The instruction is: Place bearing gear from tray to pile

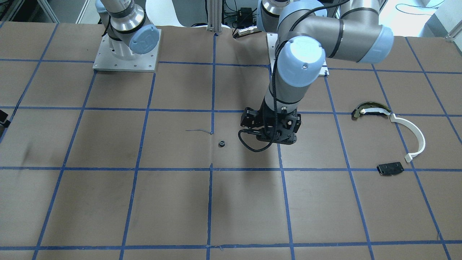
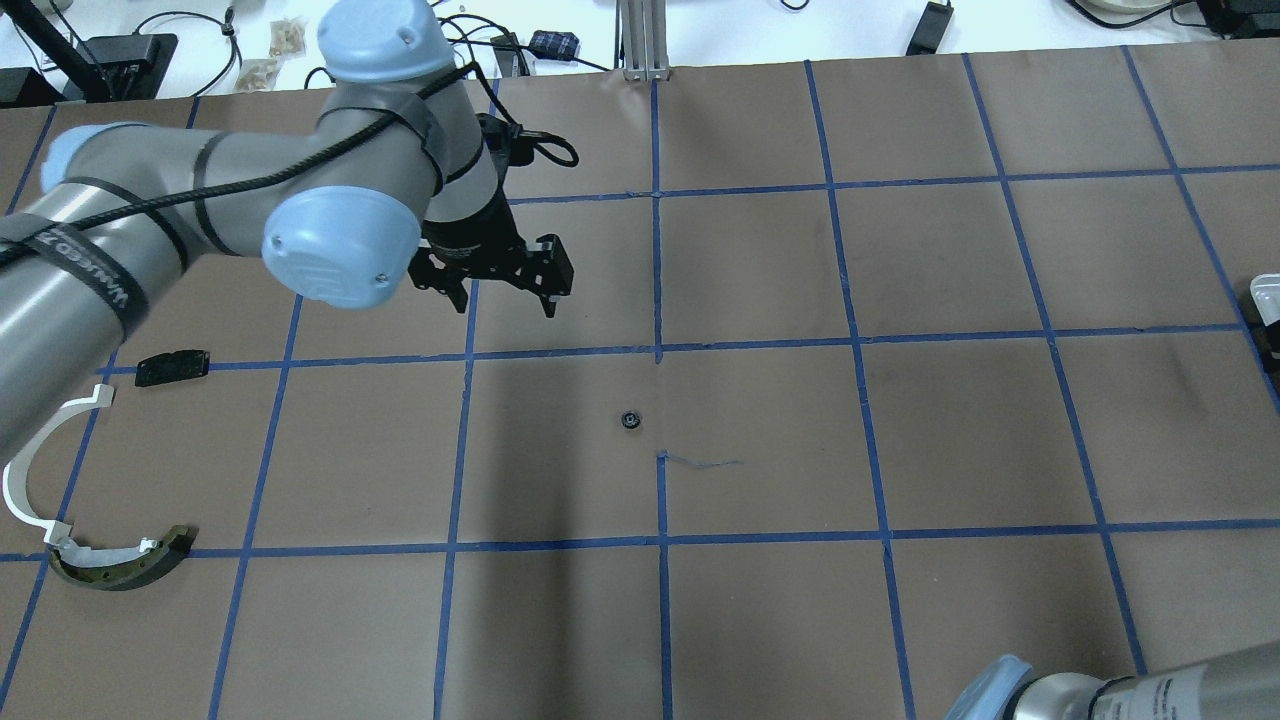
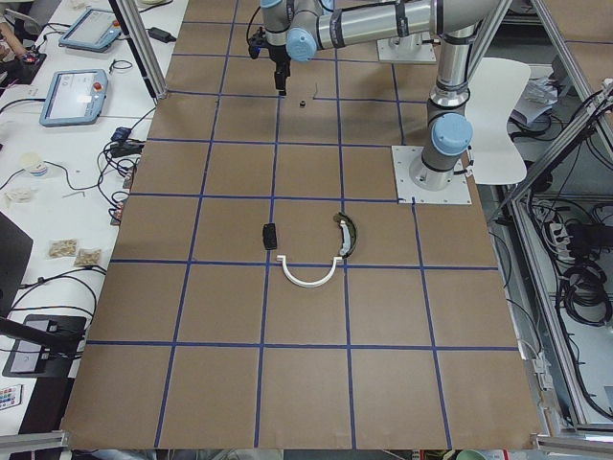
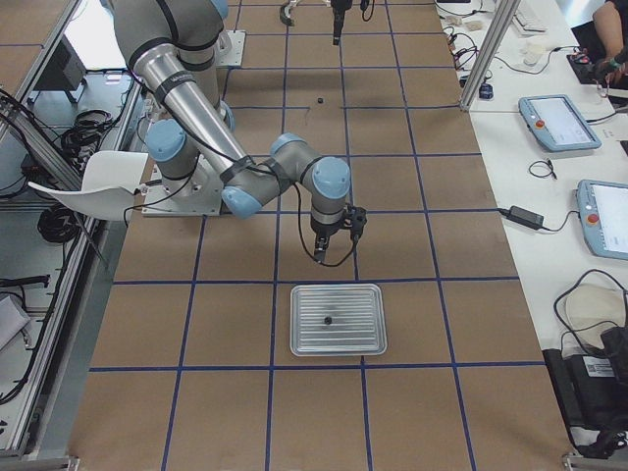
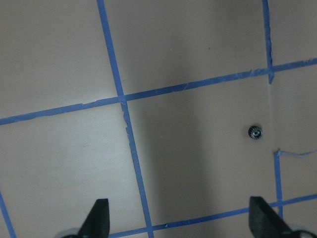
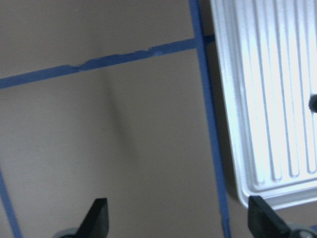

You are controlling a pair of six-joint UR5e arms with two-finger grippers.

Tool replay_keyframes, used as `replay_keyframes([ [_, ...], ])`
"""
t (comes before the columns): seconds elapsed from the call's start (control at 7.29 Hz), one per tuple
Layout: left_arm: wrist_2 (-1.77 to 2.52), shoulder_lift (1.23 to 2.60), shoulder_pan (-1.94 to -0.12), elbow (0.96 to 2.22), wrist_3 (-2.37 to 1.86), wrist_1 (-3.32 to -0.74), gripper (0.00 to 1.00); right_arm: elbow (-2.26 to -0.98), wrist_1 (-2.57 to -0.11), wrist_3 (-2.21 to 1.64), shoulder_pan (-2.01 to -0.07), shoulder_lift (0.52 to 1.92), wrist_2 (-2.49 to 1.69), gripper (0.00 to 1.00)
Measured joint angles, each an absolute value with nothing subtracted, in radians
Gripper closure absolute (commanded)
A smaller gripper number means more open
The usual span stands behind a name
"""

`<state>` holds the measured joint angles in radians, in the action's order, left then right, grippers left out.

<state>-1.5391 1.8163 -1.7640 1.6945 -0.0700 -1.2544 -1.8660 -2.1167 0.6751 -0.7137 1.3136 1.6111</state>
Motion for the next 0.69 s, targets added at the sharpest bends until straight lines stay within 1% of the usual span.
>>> replay_keyframes([
  [0.27,-1.537,1.864,-1.836,1.765,-0.157,-1.123,0.0,-1.787,-2.167,0.796,-0.624,1.2,1.628,0.0],
  [0.55,-1.54,1.897,-1.863,1.817,-0.184,-1.016,0.0,-1.651,-2.176,0.835,-0.595,1.069,1.63,0.0],
  [0.69,-1.54,1.92,-1.871,1.826,-0.216,-0.969,0.0,-1.605,-2.175,0.835,-0.592,1.021,1.631,0.01],
])
